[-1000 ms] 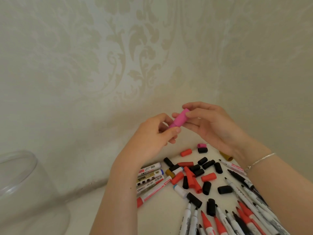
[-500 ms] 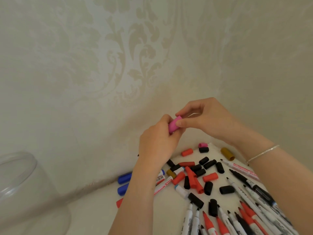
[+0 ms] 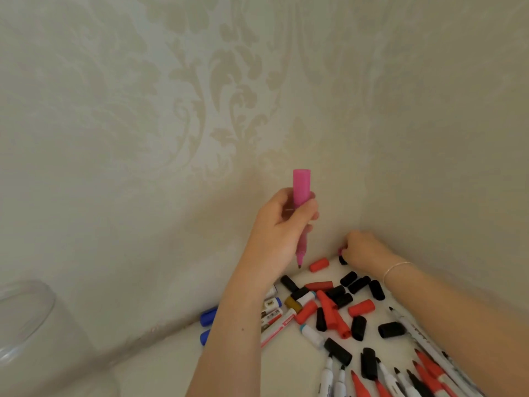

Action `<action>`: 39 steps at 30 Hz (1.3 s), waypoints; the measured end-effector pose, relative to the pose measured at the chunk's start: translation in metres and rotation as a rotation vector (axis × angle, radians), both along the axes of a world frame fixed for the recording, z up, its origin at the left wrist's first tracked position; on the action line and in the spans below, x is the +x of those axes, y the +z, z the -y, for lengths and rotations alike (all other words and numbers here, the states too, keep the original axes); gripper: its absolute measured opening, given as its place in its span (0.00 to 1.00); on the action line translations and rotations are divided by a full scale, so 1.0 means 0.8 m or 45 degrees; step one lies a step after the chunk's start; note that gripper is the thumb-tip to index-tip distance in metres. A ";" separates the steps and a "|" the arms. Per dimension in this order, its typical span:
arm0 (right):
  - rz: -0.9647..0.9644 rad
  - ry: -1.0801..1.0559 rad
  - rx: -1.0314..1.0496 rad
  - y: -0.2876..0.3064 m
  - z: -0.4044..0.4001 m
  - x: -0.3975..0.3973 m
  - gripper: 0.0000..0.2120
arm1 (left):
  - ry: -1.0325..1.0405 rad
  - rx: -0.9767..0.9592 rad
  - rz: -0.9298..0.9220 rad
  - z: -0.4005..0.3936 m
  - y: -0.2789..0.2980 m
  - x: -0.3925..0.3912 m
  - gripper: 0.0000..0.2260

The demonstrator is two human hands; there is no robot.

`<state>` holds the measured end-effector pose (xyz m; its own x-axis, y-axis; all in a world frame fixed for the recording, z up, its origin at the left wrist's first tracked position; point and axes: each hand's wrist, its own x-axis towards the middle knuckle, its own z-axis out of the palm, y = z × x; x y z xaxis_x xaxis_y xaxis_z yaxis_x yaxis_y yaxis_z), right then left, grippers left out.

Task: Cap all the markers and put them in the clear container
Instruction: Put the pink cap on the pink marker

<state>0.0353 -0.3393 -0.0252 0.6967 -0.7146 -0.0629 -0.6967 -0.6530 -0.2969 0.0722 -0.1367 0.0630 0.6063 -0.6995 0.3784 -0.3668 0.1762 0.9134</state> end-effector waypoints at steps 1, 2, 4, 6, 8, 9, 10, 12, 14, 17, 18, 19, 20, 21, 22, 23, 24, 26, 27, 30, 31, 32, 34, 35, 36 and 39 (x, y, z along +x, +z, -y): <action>0.017 -0.006 -0.028 -0.004 0.000 0.001 0.10 | -0.029 -0.036 0.020 -0.003 0.003 -0.001 0.04; 0.033 -0.006 -0.046 -0.007 0.001 0.002 0.10 | -0.039 -0.063 0.046 -0.006 0.006 -0.002 0.04; 0.036 0.029 -0.070 -0.008 0.003 0.003 0.10 | -0.012 -0.120 0.067 -0.011 0.011 -0.001 0.05; 0.059 0.056 -0.059 -0.010 0.007 0.001 0.10 | 0.033 -0.205 0.017 -0.012 0.013 0.002 0.06; 0.231 0.079 -0.039 -0.009 0.008 -0.001 0.08 | 0.129 -0.352 -0.071 -0.010 0.012 0.004 0.05; 0.392 0.079 0.028 -0.004 0.004 -0.002 0.07 | 0.221 -0.456 -0.113 -0.007 0.010 0.004 0.04; 0.604 0.067 0.190 0.003 -0.001 -0.004 0.06 | 0.331 -0.576 -0.155 -0.003 0.007 0.004 0.04; 1.071 0.040 0.832 0.025 -0.018 -0.011 0.07 | 0.542 -0.788 -0.247 0.004 0.000 0.002 0.04; 1.376 0.103 1.402 0.050 -0.036 -0.022 0.07 | 0.669 -0.893 -0.343 0.010 -0.009 0.000 0.04; 1.498 0.237 1.699 0.079 -0.056 -0.032 0.06 | 0.744 -0.936 -0.419 0.015 -0.020 0.001 0.03; 1.509 0.271 1.731 0.086 -0.064 -0.034 0.06 | 0.754 -0.947 -0.437 0.016 -0.022 0.001 0.03; 1.512 0.301 1.745 0.092 -0.070 -0.035 0.06 | 0.760 -0.956 -0.452 0.017 -0.023 0.002 0.02; 1.511 0.323 1.752 0.096 -0.075 -0.036 0.06 | 0.763 -0.961 -0.463 0.018 -0.023 0.002 0.02; 1.505 0.339 1.755 0.100 -0.081 -0.036 0.06 | 0.764 -0.962 -0.471 0.019 -0.023 0.002 0.02; 1.498 0.351 1.753 0.102 -0.084 -0.037 0.06 | 0.764 -0.961 -0.477 0.019 -0.023 0.002 0.02; 1.487 0.361 1.742 0.104 -0.087 -0.037 0.06 | 0.763 -0.958 -0.481 0.018 -0.023 0.002 0.02; 1.477 0.368 1.722 0.106 -0.089 -0.037 0.07 | 0.760 -0.955 -0.482 0.018 -0.024 0.002 0.02; 1.475 0.374 1.705 0.107 -0.094 -0.037 0.07 | 0.755 -0.949 -0.484 0.018 -0.024 0.002 0.02; 1.473 0.376 1.707 0.107 -0.095 -0.037 0.07 | 0.753 -0.945 -0.488 0.018 -0.024 0.002 0.03; 1.430 0.412 1.709 0.107 -0.098 -0.038 0.07 | 0.733 -0.935 -0.513 0.019 -0.024 0.000 0.04; 1.417 0.421 1.695 0.107 -0.100 -0.039 0.08 | 0.721 -0.934 -0.523 0.020 -0.023 -0.001 0.04; 1.413 0.422 1.674 0.107 -0.101 -0.039 0.08 | 0.711 -0.933 -0.530 0.020 -0.023 -0.001 0.04; 1.425 0.401 1.623 0.107 -0.103 -0.039 0.10 | 0.682 -0.931 -0.542 0.020 -0.023 -0.001 0.06; 1.439 0.390 1.595 0.107 -0.105 -0.039 0.10 | 0.656 -0.931 -0.550 0.020 -0.022 0.000 0.07; 1.455 0.381 1.569 0.108 -0.107 -0.038 0.10 | 0.627 -0.930 -0.562 0.020 -0.021 0.001 0.07; 1.488 0.384 1.504 0.110 -0.110 -0.038 0.10 | 0.572 -0.949 -0.630 0.020 -0.019 0.003 0.10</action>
